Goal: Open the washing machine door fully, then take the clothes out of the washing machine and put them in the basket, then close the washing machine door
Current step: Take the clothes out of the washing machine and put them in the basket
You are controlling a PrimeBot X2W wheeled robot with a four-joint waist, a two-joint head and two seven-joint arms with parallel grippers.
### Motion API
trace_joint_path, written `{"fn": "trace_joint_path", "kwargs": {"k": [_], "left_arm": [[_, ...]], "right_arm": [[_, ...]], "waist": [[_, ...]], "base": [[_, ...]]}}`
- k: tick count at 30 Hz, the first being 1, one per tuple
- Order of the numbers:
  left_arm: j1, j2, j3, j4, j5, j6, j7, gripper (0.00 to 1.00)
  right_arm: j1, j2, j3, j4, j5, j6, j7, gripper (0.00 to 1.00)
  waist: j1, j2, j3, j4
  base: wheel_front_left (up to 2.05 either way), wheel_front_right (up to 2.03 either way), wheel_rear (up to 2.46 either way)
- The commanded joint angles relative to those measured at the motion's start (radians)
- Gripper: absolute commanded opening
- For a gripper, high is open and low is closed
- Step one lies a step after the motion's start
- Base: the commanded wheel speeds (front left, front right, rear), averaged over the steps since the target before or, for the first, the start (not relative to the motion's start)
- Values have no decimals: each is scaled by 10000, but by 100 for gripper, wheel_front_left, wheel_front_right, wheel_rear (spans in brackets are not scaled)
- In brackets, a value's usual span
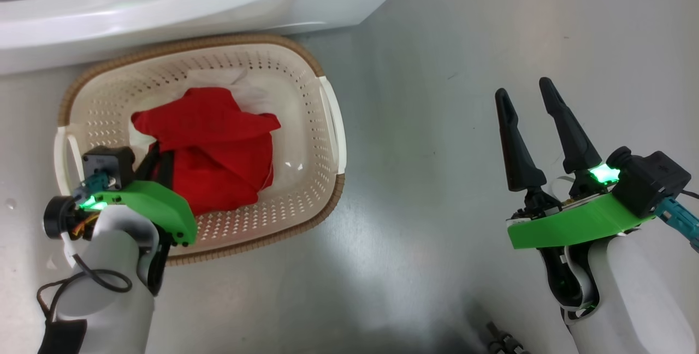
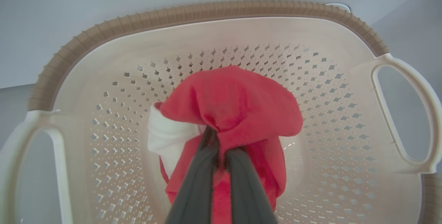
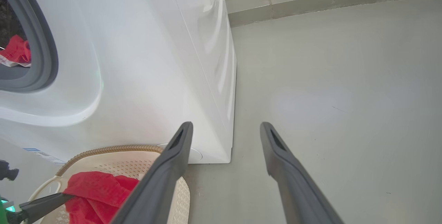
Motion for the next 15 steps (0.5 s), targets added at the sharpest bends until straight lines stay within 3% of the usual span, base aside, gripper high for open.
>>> {"fn": "trace_joint_path", "kwargs": {"k": [1,15], "left_arm": [[191,263,130,-53,-114,-55,-82,100],[836,145,318,-680,-495,-55,-82,100]], "right_arm": [[98,1,195,-153,-71,48,-63,100],[317,1,-34,197,-312,48,-63,100]], "waist": [[0,-1,-162,52],[0,-1,-1309,411]], "base": [[0,0,0],[0,0,0]]}}
